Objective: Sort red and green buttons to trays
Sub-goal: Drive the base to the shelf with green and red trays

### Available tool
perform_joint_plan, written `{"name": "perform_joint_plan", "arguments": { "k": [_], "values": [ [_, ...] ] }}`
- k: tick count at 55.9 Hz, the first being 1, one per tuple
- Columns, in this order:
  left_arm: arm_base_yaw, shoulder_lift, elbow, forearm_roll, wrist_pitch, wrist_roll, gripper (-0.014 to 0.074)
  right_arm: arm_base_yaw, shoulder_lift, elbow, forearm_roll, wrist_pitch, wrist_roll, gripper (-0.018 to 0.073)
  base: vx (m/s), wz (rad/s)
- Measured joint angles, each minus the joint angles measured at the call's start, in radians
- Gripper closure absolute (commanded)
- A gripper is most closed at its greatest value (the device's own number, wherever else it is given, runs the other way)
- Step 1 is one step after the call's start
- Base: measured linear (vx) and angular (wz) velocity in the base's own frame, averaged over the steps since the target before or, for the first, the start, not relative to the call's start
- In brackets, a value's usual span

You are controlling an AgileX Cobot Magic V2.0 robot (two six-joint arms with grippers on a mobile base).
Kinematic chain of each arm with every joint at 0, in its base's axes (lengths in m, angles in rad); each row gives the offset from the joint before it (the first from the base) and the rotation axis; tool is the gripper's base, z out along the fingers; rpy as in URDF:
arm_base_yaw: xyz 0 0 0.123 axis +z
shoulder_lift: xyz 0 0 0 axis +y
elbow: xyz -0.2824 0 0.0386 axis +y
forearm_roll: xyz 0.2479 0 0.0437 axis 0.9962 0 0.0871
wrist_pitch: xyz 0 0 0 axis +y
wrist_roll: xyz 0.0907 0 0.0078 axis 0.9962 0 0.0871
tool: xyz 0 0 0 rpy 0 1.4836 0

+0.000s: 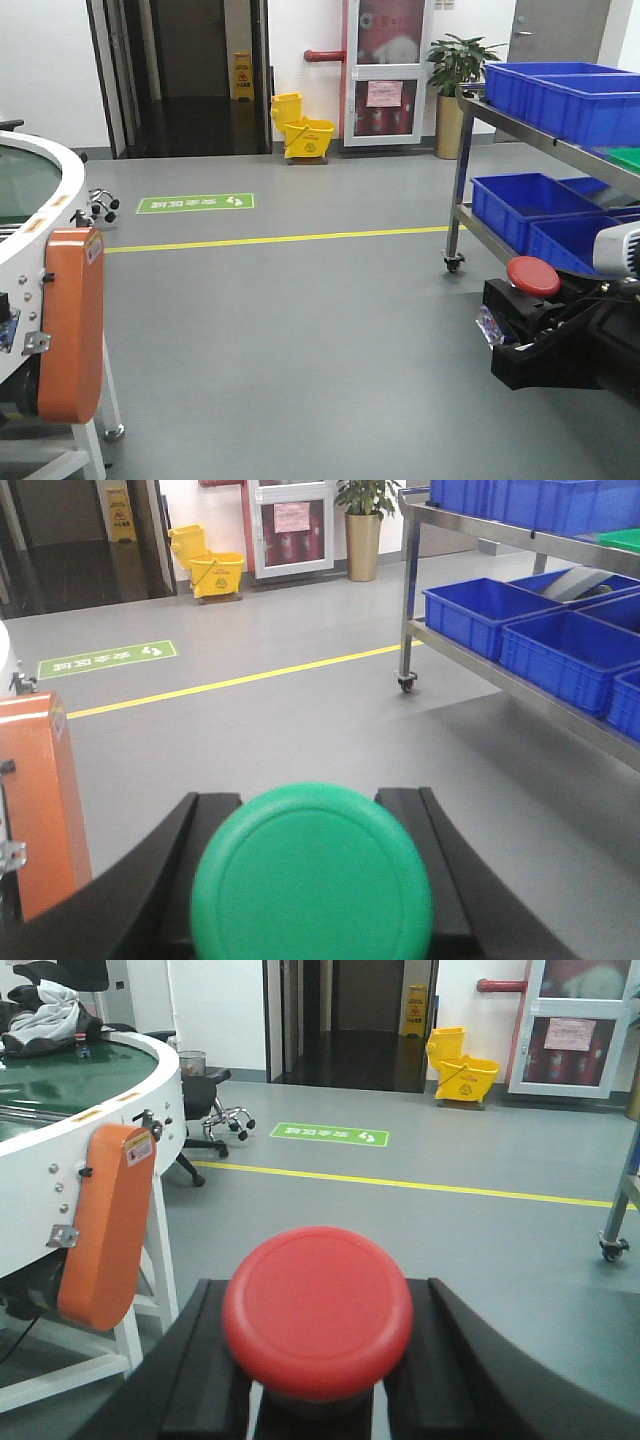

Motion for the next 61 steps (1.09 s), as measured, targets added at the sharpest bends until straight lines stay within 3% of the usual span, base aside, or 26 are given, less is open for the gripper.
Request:
{"name": "perform_joint_plan", "arguments": {
  "k": [61],
  "values": [
    [0.0,0.003,0.0,0.0,0.01,0.0,0.0594,0.0,0.0,0.001,0.0,0.011,0.0,0.0568,0.43,0.02]
  ]
}}
